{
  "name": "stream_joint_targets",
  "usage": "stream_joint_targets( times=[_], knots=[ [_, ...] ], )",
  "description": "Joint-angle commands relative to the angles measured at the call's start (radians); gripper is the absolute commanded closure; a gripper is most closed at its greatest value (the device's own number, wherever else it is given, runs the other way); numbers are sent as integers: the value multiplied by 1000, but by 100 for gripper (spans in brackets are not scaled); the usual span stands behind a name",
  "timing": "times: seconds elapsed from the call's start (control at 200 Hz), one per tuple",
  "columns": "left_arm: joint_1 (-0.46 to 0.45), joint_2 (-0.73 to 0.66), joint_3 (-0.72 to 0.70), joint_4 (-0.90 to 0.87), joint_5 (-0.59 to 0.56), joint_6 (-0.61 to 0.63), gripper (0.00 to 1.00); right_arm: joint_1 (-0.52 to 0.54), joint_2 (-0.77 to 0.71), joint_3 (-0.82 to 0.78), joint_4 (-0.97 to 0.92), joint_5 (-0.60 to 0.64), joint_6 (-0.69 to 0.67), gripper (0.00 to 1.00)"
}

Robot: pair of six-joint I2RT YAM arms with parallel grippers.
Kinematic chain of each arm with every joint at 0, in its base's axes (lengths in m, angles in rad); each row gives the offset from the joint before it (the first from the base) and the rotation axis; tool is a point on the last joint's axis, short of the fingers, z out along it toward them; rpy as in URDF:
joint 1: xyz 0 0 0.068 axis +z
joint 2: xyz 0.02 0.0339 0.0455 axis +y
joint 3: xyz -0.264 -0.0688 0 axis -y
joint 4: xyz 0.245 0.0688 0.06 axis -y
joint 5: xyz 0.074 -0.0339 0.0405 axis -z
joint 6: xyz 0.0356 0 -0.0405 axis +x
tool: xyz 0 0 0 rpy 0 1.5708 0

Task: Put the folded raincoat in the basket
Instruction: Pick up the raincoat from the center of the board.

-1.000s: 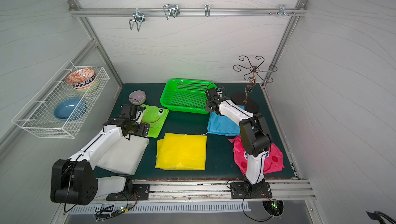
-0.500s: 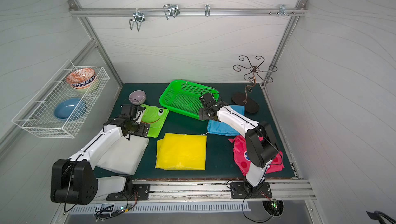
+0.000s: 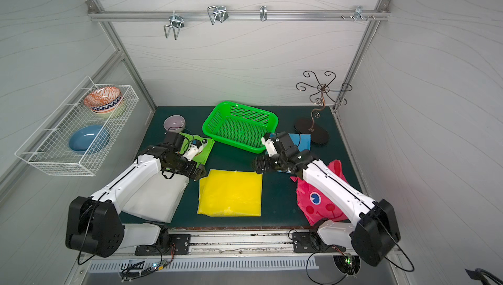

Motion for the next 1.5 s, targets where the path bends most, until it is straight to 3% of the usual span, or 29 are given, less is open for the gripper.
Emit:
stream_joint_targets(
  times=[0.0, 0.08, 0.18, 0.225, 0.595, 0.805, 1.035, 1.23, 1.405, 1.495],
  knots=[
    [-30, 70, 17, -68, 56, 27, 3, 50, -31, -128, 53, -93, -47, 2],
    [-45, 106, 9, -61, 85, 7, 5, 14, -15, -185, 100, -196, 24, 5],
    [-75, 127, -4, -55, 82, -5, 5, -78, 78, -236, 150, -395, 74, 25],
    [-88, 133, -2, -64, 63, -6, 6, -102, 120, -258, 170, -432, 74, 28],
    [-100, 210, 17, -120, -164, -19, 5, -191, 285, -302, 284, -427, 60, 33],
    [-116, 332, 98, -180, -20, -18, 7, -190, 279, -318, 293, -411, 53, 38],
    [-126, 445, 149, -191, 86, -47, 20, -192, 180, -326, 228, -340, 28, 37],
    [-127, 467, 129, -123, 88, -80, 52, -183, 87, -291, 157, -249, -9, 37],
    [-127, 418, 130, -69, 82, -91, 83, -98, 24, -190, 49, -65, -95, 36],
    [-127, 395, 130, -42, 89, -89, 100, -101, 45, -181, 52, -65, -61, 34]
  ],
)
